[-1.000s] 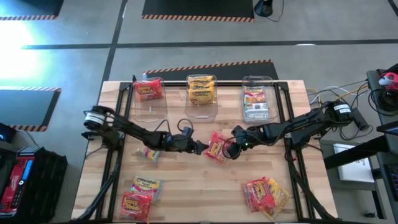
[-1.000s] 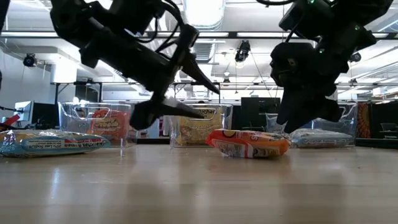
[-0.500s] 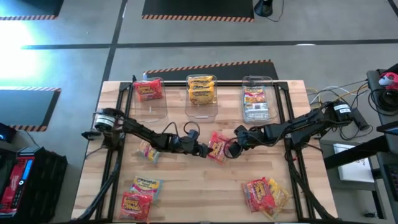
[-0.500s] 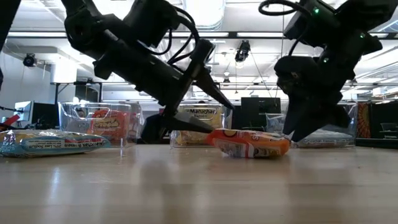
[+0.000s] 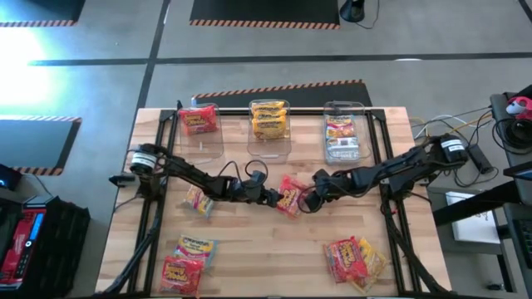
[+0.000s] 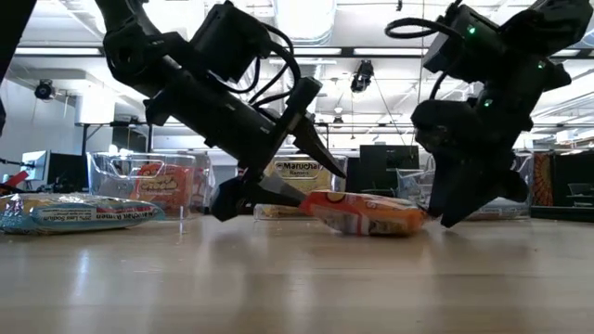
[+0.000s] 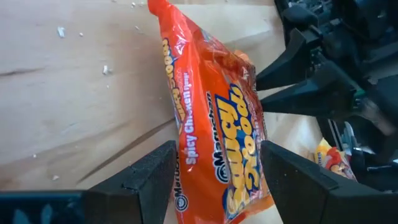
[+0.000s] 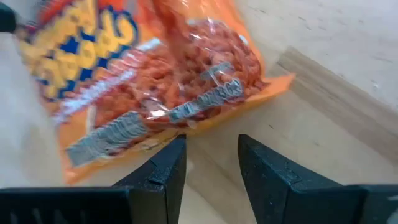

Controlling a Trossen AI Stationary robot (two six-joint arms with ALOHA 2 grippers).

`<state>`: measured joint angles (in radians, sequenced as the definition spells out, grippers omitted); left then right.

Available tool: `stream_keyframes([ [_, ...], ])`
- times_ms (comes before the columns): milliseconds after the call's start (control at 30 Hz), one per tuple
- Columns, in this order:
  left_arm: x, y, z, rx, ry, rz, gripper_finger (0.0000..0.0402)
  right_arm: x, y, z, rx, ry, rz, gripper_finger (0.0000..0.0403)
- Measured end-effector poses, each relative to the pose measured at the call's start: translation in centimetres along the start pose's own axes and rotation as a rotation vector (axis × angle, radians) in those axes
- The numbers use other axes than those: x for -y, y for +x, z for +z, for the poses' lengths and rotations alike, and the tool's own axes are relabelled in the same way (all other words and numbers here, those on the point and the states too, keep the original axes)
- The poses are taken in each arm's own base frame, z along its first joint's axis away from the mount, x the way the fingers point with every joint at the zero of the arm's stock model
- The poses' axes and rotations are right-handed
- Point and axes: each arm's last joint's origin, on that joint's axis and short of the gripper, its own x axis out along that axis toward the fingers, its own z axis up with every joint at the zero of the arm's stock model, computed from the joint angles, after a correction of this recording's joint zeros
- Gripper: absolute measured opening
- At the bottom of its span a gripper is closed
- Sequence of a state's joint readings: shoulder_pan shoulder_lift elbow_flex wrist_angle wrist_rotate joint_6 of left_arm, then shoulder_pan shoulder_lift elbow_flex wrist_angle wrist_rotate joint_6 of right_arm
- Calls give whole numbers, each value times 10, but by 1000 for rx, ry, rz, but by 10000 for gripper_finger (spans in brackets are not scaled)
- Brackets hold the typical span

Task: Sort Maruchan noodles
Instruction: Put the orange noodle pack into the left transparent bin

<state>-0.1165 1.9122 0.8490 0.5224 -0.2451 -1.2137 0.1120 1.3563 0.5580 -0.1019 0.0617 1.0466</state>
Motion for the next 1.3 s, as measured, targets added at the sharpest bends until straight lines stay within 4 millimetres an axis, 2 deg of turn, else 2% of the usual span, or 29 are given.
stream_keyframes([
  [233,-2,0,0,-7,5,21,217,-14,-20,3,61,4,136,132],
  [333,-2,0,0,-6,4,22,217,-19,-21,5,117,-8,163,132],
  [767,-2,0,3,2,18,17,217,-14,16,-1,98,-34,75,132],
  [1067,0,1,3,7,13,-1,217,-13,19,-3,78,-65,69,132],
  [1300,-3,11,-2,10,-17,-82,217,-12,20,-3,83,-73,61,132],
])
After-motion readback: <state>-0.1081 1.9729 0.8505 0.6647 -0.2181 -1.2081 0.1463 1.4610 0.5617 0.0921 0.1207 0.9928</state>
